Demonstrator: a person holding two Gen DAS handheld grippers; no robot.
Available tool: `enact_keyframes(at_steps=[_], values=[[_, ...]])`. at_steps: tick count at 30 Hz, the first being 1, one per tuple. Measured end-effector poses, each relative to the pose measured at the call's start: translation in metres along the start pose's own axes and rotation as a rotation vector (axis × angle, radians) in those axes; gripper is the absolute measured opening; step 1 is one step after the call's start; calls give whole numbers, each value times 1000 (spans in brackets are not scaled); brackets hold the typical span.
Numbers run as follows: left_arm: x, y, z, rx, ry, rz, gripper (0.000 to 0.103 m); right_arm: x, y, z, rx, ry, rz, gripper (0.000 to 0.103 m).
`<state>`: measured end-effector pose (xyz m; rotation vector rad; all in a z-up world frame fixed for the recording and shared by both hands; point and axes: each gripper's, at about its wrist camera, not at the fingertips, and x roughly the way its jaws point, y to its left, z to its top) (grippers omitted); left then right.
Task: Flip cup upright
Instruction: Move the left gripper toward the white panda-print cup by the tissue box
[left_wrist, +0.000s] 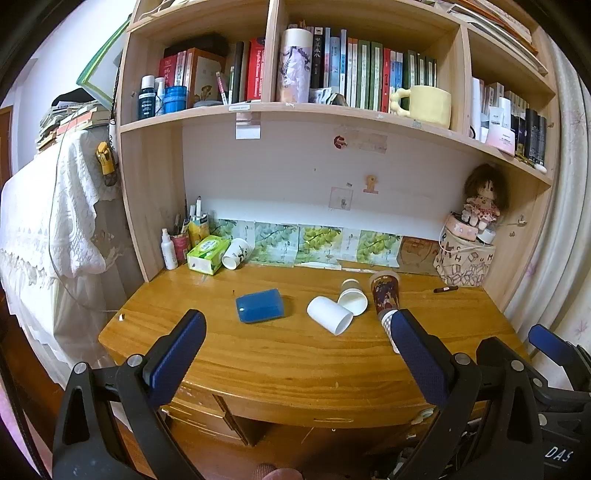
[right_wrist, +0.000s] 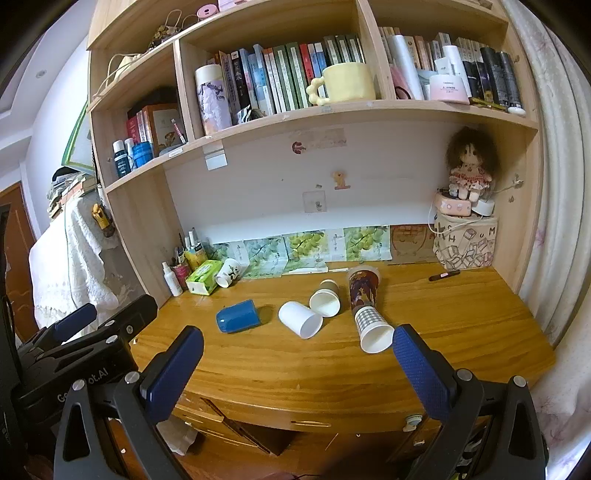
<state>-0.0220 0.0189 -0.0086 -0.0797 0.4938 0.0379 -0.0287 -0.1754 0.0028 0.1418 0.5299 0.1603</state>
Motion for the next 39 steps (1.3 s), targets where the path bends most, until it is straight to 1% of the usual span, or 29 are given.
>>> enact_keyframes(at_steps=[5, 9, 13, 15, 18, 19, 22, 24, 26, 27, 28, 29, 31, 32, 36, 37, 38, 39], values=[[6, 0, -1, -6, 39, 3, 101, 3, -2, -3, 9, 23, 9, 103], [16, 0, -2, -14, 85, 7, 101, 12, -3, -5, 20, 59, 22, 103], [31, 2, -1, -20, 138, 17, 101, 26, -5, -6, 36, 107, 35, 103], [39, 4, 2, -23, 153, 21, 101, 30, -5, -5, 39, 119, 40, 103], [54, 5, 7, -14, 177, 30, 101, 50, -6, 0, 54, 162, 60, 103], [58, 7, 7, -11, 185, 34, 101, 50, -6, 0, 54, 162, 60, 103], [75, 13, 12, -6, 213, 48, 101, 74, -5, 6, 74, 204, 89, 103], [86, 19, 17, -10, 225, 51, 101, 80, -3, 8, 76, 211, 96, 103], [99, 26, 22, -11, 238, 56, 101, 103, 4, 16, 83, 236, 122, 103], [107, 30, 26, -11, 246, 59, 101, 103, 4, 16, 83, 236, 122, 103], [113, 33, 28, -12, 251, 59, 101, 119, 9, 20, 84, 255, 132, 103], [119, 36, 31, -12, 257, 58, 101, 119, 9, 20, 84, 255, 132, 103], [136, 43, 38, -7, 272, 64, 101, 134, 15, 25, 84, 267, 140, 103], [143, 46, 42, -1, 278, 68, 101, 149, 21, 30, 83, 275, 145, 103], [174, 57, 56, 12, 308, 55, 100, 182, 33, 44, 91, 301, 150, 103], [183, 60, 60, 17, 318, 52, 100, 182, 33, 44, 91, 301, 150, 103], [190, 62, 64, 22, 327, 48, 100, 196, 38, 49, 96, 317, 152, 103], [197, 65, 67, 27, 337, 43, 100, 196, 38, 49, 96, 317, 152, 103]])
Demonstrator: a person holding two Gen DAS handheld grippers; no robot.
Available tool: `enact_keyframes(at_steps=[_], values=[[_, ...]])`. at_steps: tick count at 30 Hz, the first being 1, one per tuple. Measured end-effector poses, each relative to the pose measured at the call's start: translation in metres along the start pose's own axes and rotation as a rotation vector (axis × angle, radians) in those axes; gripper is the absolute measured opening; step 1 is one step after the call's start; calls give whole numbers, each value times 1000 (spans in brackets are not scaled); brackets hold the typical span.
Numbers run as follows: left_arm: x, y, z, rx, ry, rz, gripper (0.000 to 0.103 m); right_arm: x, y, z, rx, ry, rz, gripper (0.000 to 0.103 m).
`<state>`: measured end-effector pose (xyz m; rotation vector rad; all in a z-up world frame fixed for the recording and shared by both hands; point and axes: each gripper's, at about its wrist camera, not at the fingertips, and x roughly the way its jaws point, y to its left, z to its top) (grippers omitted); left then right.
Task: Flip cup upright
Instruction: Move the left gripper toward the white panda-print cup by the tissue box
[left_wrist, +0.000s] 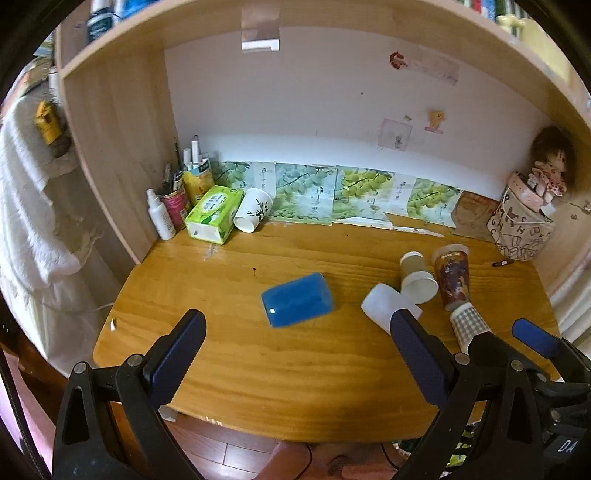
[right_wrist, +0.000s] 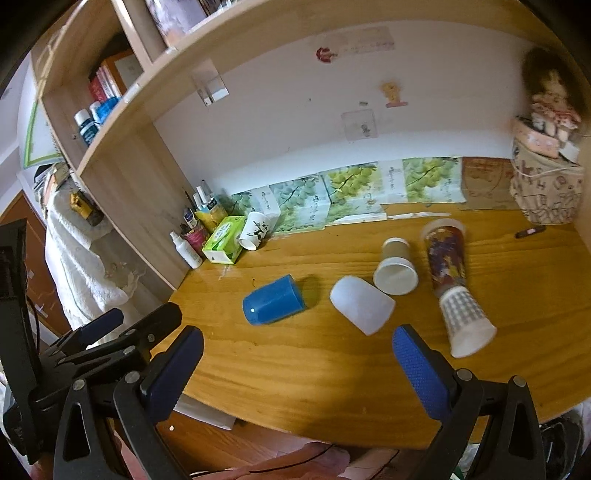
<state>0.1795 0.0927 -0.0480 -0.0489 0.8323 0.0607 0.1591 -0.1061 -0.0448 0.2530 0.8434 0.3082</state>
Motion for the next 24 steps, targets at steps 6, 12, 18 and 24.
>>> enact_keyframes(at_steps=[6, 12, 18, 24], values=[[39, 11, 30, 41, 67, -27, 100, 49, 6, 32, 71, 71, -13, 103], [81, 19, 56, 90, 119, -37, 100, 86, 10, 52, 116, 103, -43, 103], [124, 29, 85, 101, 171, -74, 100, 124, 11, 75, 194, 125, -54, 103], [168, 40, 110, 139, 197, -62, 100, 167, 10, 98, 253, 132, -57, 103]])
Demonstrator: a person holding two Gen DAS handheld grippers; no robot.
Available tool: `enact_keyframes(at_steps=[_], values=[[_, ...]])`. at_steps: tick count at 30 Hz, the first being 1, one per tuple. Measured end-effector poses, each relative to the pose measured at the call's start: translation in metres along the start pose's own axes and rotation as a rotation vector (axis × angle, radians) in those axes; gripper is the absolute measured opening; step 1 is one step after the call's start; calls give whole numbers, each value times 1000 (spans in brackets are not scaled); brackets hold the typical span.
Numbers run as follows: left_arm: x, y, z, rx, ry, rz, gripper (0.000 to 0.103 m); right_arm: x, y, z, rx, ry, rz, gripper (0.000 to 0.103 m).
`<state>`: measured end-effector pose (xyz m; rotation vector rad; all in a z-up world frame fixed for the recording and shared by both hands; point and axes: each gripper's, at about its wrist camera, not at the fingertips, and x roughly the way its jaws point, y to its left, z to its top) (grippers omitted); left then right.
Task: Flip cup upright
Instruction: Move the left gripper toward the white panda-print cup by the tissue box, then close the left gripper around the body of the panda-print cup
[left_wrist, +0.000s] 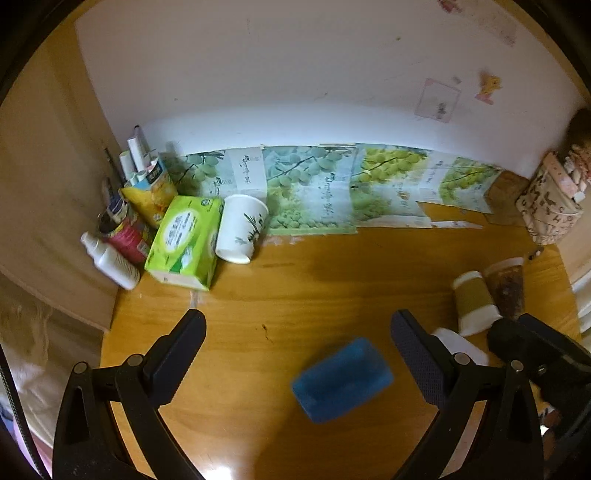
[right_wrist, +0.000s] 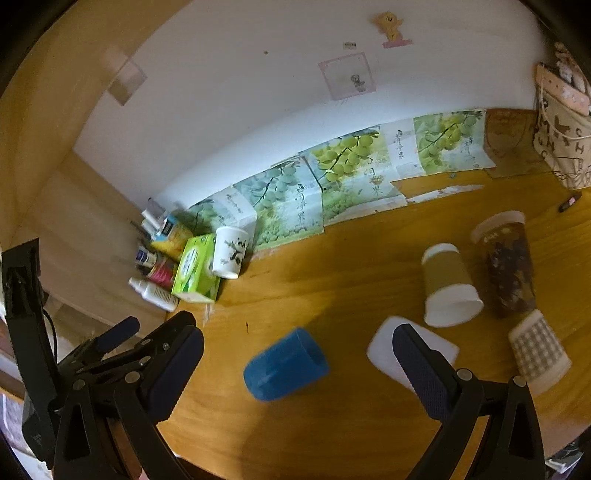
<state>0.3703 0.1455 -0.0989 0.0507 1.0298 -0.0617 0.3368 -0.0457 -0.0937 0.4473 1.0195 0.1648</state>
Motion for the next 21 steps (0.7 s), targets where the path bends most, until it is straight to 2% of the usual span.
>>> enact_keyframes(at_steps=[11, 15, 21], values=[[89, 33, 44, 13, 74, 80, 100, 58, -11, 36, 159, 40, 92, 103], [122, 43, 52, -23, 105, 112, 100, 81, -18, 43, 222, 60, 107, 103], [156, 52, 56, -80, 116, 140, 100, 99, -24, 49, 253, 79, 109, 103]])
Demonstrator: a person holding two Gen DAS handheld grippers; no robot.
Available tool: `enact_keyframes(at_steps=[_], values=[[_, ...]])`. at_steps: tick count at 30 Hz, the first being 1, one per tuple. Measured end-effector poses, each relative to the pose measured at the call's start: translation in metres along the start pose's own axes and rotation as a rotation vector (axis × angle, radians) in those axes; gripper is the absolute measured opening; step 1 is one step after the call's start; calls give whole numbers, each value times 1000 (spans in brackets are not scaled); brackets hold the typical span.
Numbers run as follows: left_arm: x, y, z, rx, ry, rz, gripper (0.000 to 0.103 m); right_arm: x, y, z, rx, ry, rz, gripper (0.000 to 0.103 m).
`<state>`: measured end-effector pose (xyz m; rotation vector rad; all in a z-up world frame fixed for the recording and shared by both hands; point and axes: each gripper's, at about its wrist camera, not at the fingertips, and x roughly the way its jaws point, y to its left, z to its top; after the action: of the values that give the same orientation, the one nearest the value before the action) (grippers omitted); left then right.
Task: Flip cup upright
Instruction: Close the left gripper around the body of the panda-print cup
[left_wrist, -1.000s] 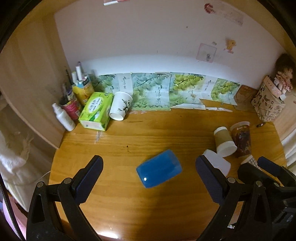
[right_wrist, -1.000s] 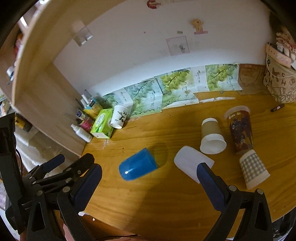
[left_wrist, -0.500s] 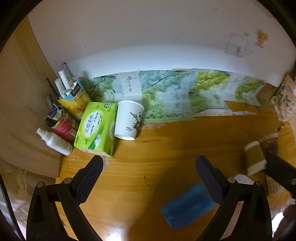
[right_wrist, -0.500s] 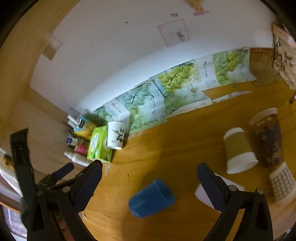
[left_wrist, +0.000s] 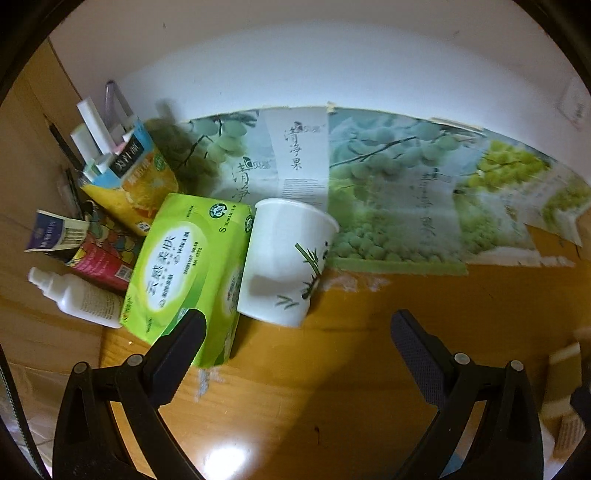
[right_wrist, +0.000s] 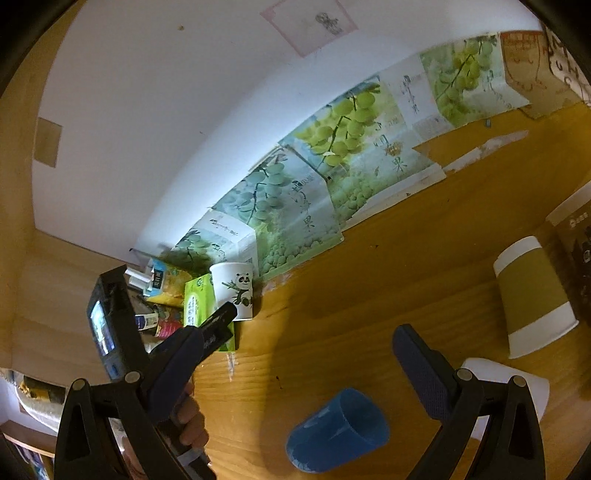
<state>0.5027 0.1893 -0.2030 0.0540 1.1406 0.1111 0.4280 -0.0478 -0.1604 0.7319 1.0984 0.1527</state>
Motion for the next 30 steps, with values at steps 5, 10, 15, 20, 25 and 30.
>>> enact_keyframes(at_steps=[5, 10, 15, 20, 25, 30], values=[[17, 1, 5, -2, -26, 43, 100, 12, -4, 2, 17, 21, 30, 103], [33, 3, 7, 10, -9, 59, 100, 21, 4, 2, -12, 27, 16, 103], [37, -2, 8, 50, -38, 98, 100, 33, 4, 3, 0, 50, 35, 103], [40, -11, 12, 100, -67, 150, 91, 40, -1, 1, 37, 67, 50, 103], [36, -20, 13, 145, -93, 188, 79, 40, -4, 0, 55, 63, 55, 103], [46, -22, 17, 157, -37, 151, 63, 40, -7, 0, 73, 58, 61, 103]])
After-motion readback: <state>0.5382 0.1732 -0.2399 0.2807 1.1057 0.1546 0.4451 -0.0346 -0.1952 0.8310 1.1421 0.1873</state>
